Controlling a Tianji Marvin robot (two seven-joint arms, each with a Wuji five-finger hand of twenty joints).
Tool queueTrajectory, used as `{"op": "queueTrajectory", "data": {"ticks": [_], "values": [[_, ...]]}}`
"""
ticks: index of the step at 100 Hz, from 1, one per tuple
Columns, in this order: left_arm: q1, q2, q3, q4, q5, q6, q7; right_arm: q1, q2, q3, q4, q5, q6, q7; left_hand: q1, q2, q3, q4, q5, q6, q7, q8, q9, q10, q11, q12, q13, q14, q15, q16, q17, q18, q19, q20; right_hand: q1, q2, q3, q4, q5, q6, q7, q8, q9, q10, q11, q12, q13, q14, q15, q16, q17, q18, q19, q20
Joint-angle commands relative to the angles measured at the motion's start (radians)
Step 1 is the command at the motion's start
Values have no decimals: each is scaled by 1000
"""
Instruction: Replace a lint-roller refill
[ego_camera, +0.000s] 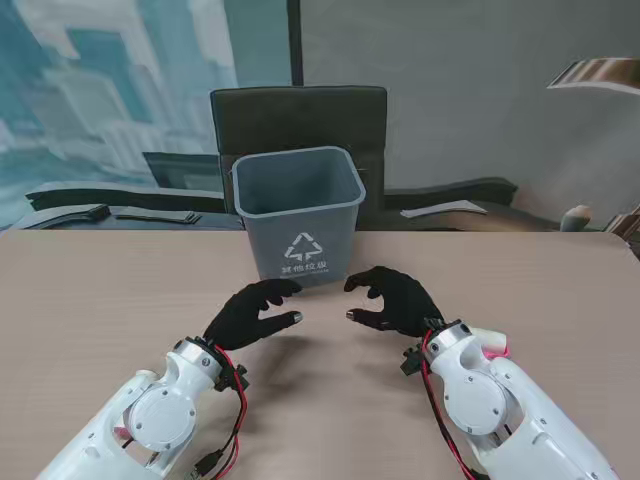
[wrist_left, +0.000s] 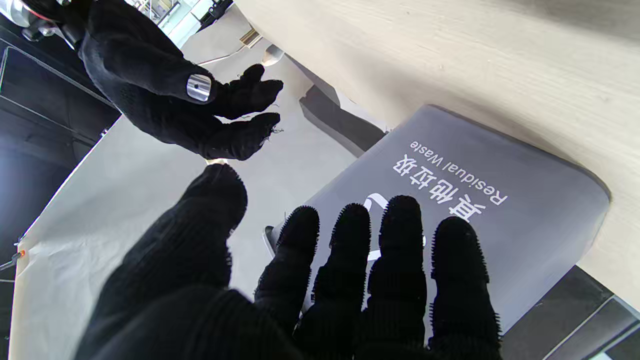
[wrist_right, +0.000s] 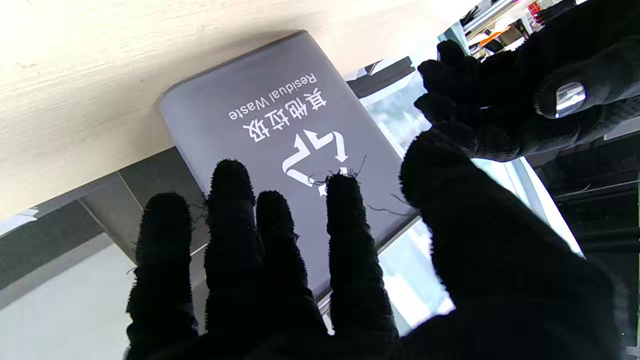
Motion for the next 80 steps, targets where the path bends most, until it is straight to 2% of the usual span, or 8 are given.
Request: {"op": "queueTrajectory", "data": {"ticks": [1, 60, 70, 80], "values": [[3, -2, 0, -3, -2, 5, -17, -10, -2, 1, -9, -4, -2, 13, -10, 28, -10, 17, -1, -12, -2, 7, 0, 8, 8, -28, -4, 2, 8, 0, -1, -28, -10, 1, -15, 38, -20, 45, -30, -9, -3, -10, -17, 2, 0, -11, -7, -12, -6, 2, -13, -4, -11, 2], [6, -3, 0, -6, 0, -2, -14, -12, -2, 2, -11, 0, -8, 11, -10, 33, -16, 18, 0, -12, 0, 7, 10, 7, 16, -23, 2, 5, 18, 7, 1, -24, -7, 4, -17, 45, -28, 45, -27, -10, -1, -12, -11, 2, 1, -10, 2, -11, 4, 7, -11, -1, -10, 5], [6, -2, -3, -9, 0, 0, -15, -19, 5, 26, -28, -6, -33, 37, -9, 32, -15, 18, 0, -13, 0, 7, 12, 6, 17, -22, 3, 5, 19, 8, 1, -25, -7, 4, -19, 48, -31, 45, -33, -13, -4, -13, -8, 1, 0, -11, 23, -12, 14, 11, -6, 1, -8, 6], [4, -4, -4, -7, -2, 3, -13, -42, 16, 87, -55, -54, -87, 58, -9, 33, -15, 18, 1, -13, 1, 7, 13, 6, 19, -21, 4, 5, 21, 9, 2, -25, -6, 4, -19, 48, -35, 45, -29, -16, -3, -14, 12, -3, 3, -10, 46, -17, 29, 18, 2, 3, -5, 8]]}}
